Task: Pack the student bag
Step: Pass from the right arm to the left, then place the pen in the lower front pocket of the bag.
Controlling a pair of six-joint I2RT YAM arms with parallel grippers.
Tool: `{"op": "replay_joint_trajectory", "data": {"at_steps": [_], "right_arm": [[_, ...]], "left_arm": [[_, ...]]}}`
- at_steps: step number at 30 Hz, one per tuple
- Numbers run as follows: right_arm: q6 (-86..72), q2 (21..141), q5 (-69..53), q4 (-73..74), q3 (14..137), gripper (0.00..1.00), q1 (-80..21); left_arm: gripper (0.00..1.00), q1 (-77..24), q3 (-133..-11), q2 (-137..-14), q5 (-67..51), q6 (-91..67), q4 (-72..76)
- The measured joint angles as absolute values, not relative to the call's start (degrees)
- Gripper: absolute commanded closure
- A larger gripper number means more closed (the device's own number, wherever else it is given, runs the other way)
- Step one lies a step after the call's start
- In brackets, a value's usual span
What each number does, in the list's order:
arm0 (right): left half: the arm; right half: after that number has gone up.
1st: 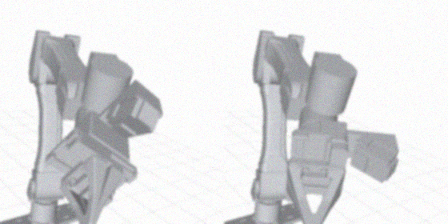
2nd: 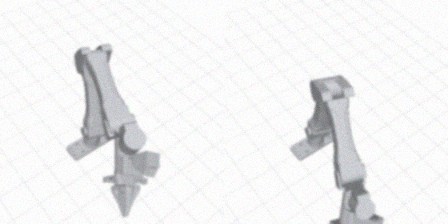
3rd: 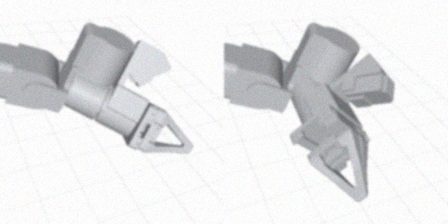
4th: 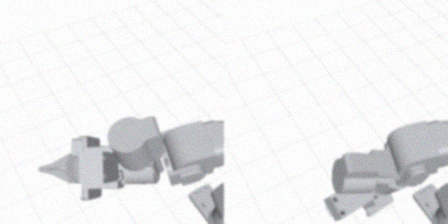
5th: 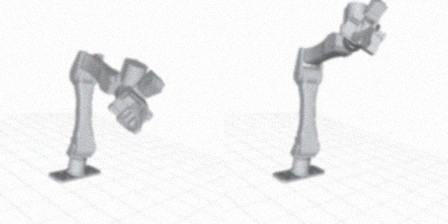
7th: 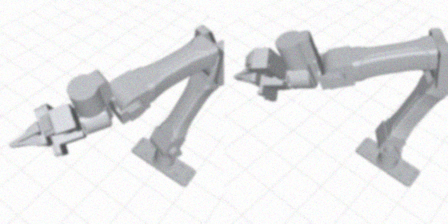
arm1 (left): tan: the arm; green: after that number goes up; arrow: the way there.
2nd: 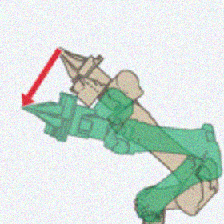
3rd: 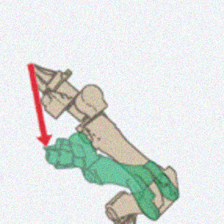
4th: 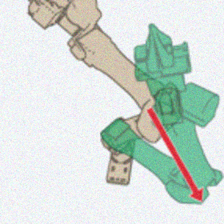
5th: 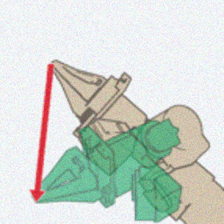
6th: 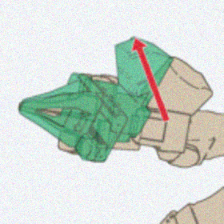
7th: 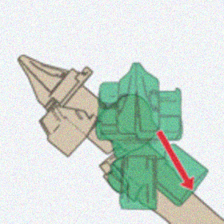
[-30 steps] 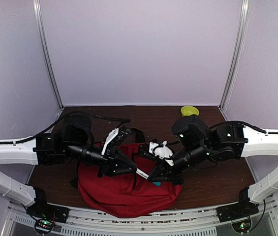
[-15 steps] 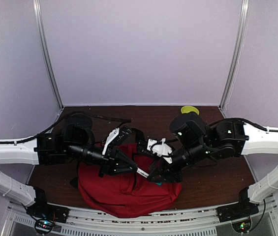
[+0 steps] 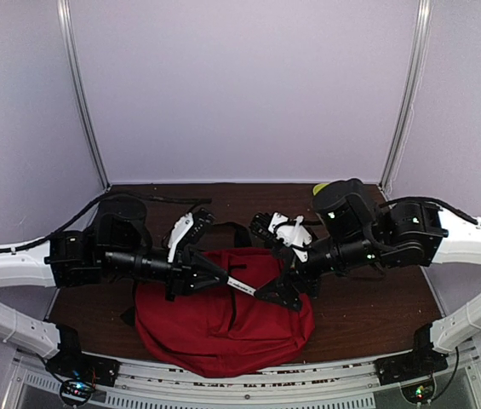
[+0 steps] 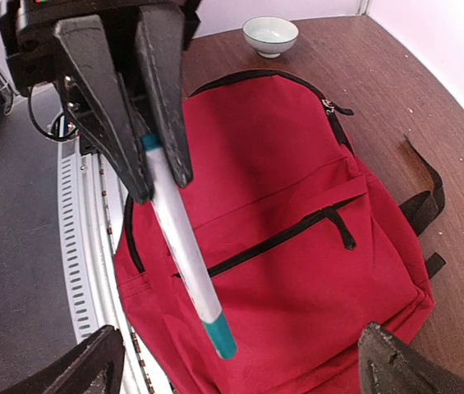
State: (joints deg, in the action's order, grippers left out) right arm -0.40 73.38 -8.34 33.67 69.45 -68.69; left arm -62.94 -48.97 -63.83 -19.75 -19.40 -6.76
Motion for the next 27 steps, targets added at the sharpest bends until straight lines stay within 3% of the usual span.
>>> {"op": "replay_joint_trajectory", "data": {"at_steps": [9, 27], "right_arm": [[-2.02, 72.58, -0.84, 32.25, 68.03, 0.00, -67.37], [-5.87, 71.53, 3.86, 30.15, 66.37, 0.00, -65.14]], "left_arm": [[1.00, -62.94, -47.11, -59.13, -7.84, -19.40, -12.36], [1.00, -62.94, -42.52, -55.37, -0.60, -20.12, -19.49]]}}
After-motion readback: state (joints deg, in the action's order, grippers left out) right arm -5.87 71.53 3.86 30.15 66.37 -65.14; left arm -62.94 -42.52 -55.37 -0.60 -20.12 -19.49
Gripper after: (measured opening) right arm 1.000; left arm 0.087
